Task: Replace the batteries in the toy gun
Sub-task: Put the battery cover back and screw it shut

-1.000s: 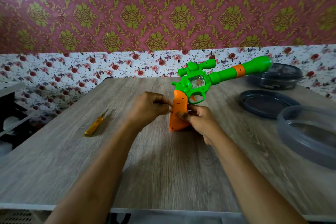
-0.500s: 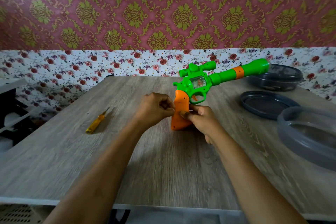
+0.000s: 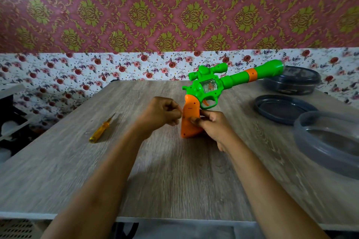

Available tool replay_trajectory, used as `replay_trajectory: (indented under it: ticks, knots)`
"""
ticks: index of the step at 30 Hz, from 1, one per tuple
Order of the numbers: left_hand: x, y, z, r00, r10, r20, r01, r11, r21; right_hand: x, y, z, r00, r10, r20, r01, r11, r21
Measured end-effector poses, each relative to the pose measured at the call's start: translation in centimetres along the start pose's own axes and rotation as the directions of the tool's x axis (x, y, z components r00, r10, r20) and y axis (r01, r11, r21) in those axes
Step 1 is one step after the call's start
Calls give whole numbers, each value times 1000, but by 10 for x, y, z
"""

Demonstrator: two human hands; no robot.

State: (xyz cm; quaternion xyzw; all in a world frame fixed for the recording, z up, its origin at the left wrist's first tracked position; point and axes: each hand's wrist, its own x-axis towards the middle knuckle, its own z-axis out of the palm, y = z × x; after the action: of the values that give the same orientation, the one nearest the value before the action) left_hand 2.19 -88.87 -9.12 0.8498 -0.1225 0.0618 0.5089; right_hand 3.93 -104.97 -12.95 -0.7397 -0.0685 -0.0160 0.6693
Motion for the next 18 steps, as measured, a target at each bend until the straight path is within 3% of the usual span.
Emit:
replay_trajectory:
  ticks: [5,10,18]
  knots:
    - [1,-1,2,984,-153,87,165,975,-148,-1,0,-1,1000,-22,21,22,1000,0]
    - [4,-5,3,979,-189,82,202,959,-197,0,0,1,999,-9,47,10,1000,-9]
    - [3,-5,6,981,-192,21,193,971,-141,4,4,0,999,-28,41,30,999,-41]
